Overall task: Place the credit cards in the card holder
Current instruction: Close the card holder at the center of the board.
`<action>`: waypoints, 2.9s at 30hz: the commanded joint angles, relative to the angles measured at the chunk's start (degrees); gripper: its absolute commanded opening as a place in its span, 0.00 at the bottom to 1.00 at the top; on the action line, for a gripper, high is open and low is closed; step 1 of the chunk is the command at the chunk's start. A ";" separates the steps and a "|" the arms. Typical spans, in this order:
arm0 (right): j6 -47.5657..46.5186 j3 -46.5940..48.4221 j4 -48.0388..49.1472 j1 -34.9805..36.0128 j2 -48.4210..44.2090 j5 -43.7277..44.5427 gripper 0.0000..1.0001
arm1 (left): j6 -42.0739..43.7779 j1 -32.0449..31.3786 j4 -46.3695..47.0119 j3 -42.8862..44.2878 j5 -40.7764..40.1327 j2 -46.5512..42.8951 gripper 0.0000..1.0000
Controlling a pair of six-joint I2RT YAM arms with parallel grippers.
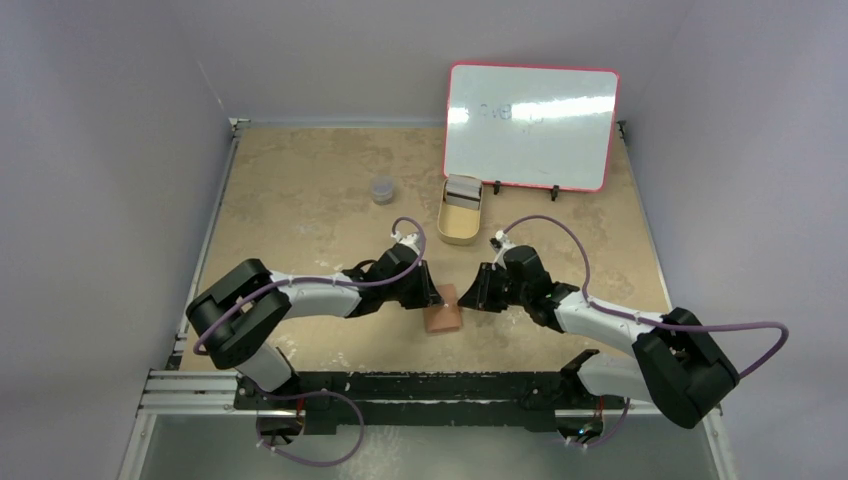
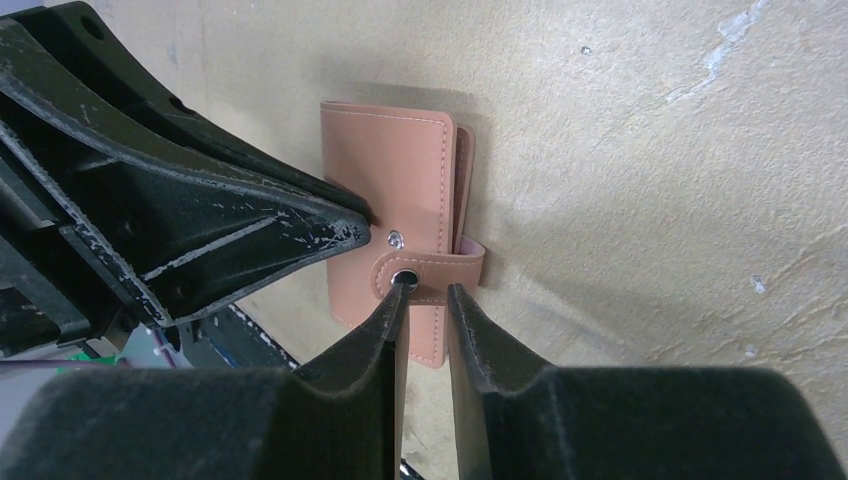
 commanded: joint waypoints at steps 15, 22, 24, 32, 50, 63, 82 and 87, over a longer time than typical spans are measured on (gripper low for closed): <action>-0.43 0.05 5.45 -0.22 1.92 -3.82 0.23 | -3.43 -0.21 -9.99 2.36 -5.04 -6.35 0.13; -0.65 0.53 6.44 -0.22 2.75 -4.84 0.23 | -4.02 -0.19 -13.43 1.43 -6.87 -10.08 0.20; -0.54 0.65 6.43 -0.22 2.61 -4.93 0.24 | -4.09 -0.19 -14.38 0.89 -7.79 -11.21 0.22; -0.41 1.09 6.52 -0.22 2.45 -4.98 0.24 | -3.67 -0.19 -14.45 -1.01 -9.45 -9.83 0.30; -1.69 3.02 11.66 -0.22 7.80 -6.47 0.27 | -3.14 -0.19 -13.82 -0.14 -9.46 -3.97 0.26; -0.86 4.14 5.20 -0.22 3.10 -3.79 0.27 | -2.09 -0.19 -14.65 1.75 -10.92 -1.67 0.18; -0.42 3.65 8.64 -0.22 7.06 -3.66 0.23 | -2.17 -0.14 -13.81 2.06 -10.03 -0.83 0.17; 0.13 3.12 9.53 -0.16 7.35 -4.04 0.22 | -2.18 -0.19 -13.35 2.14 -9.73 -0.68 0.17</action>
